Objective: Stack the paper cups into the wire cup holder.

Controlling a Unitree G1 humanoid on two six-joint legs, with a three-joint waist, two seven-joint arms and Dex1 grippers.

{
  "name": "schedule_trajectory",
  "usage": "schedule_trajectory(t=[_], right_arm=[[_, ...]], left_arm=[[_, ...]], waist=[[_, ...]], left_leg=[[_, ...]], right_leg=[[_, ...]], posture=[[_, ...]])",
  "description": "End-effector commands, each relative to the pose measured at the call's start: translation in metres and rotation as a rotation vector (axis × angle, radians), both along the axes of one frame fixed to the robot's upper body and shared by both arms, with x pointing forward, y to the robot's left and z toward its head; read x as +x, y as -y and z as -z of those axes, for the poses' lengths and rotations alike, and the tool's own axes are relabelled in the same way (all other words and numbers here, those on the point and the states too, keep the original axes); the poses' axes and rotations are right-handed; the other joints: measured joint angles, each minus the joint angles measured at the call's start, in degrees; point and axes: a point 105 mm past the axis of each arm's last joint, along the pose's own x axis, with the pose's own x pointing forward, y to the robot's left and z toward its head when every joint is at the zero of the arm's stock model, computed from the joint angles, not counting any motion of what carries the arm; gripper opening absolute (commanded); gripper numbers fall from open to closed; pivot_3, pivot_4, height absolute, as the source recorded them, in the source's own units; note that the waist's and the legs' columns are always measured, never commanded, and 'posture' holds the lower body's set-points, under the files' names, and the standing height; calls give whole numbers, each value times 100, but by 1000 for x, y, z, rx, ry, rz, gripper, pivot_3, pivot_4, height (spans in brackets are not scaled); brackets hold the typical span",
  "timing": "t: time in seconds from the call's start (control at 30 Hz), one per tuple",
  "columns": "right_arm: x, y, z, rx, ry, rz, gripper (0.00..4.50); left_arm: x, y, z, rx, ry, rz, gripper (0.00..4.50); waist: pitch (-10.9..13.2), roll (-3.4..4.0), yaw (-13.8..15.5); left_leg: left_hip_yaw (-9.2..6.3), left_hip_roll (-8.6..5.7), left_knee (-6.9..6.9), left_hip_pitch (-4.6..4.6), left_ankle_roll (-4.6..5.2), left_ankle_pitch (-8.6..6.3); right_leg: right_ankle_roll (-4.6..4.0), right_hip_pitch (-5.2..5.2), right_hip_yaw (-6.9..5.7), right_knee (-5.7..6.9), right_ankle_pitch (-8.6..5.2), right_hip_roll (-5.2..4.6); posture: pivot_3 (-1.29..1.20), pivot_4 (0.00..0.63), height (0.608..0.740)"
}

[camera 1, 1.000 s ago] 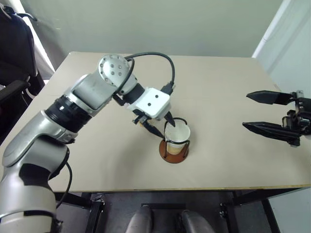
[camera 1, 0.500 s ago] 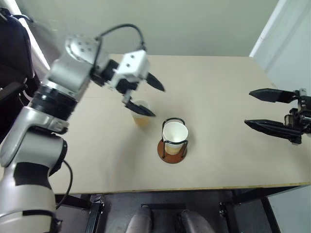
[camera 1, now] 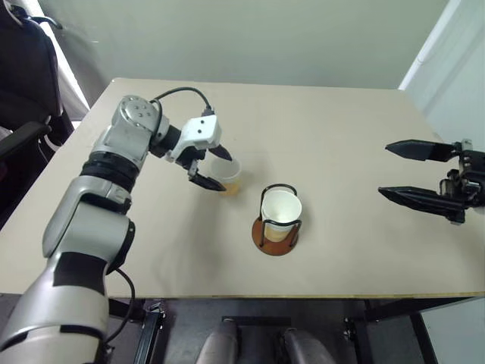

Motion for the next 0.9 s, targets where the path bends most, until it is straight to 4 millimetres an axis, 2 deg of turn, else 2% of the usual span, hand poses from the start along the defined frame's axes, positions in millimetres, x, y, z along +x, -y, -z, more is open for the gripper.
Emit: schedule_trajectory(t=[0.03,0.1,0.17,0.27,0.43,0.57,0.63,0.7,0.77,0.9], right_arm=[[-7,-1,-11,-21,57,6,4500],[-8,-1,-11,-22,56,8,4500],[-9,-2,-11,-21,56,7,4500],[-9,-2,-12,-20,60,7,4500],[-8,-3,-10,-18,57,10,4500],[-7,-4,-10,-16,58,9,4500],[-7,-4,-10,-17,59,8,4500],[-6,-3,-11,-17,61,9,4500],[-7,-3,-12,-17,63,9,4500],[-7,-2,-12,-20,64,7,4500]], left_arm=[[0,-2,9,42,4,19,4314],[4,1,10,39,20,12,3880],[5,2,13,48,21,12,3192],[5,-2,23,86,20,9,2044],[7,-7,25,97,37,-6,111],[5,-4,14,76,53,25,47],[2,4,-1,39,66,63,47],[-5,15,-27,-15,100,113,47],[-29,33,-65,-91,143,223,47],[-70,60,-116,-170,228,421,47]], waist=[[0,0,0],[0,0,3],[0,0,5],[0,0,1],[0,0,2],[0,0,1],[0,0,2],[2,-3,2],[4,-7,-4],[3,-5,16]], left_leg=[[2,0,1,0,0,0],[2,0,6,-4,1,1],[2,0,17,-18,4,2],[4,0,31,-23,9,0],[5,0,50,-25,15,-2],[6,-1,60,-26,20,-3],[6,-2,61,-26,21,-2],[5,-2,63,-29,23,-1],[6,-2,64,-41,24,0],[10,-5,63,-55,26,-2]], right_leg=[[1,0,0,0,-1,0],[4,-3,1,1,0,0],[9,-14,1,5,3,0],[20,-15,5,5,10,0],[26,-12,6,10,13,0],[33,-9,8,10,21,0],[34,-8,8,10,23,0],[34,-10,9,10,25,0],[34,-22,8,11,29,0],[37,-30,9,-2,28,-1]], posture=[[0,150,740],[0,150,740],[0,150,740],[0,150,740],[0,150,740],[0,150,740],[0,150,740],[0,150,740],[0,150,740],[0,150,740]])
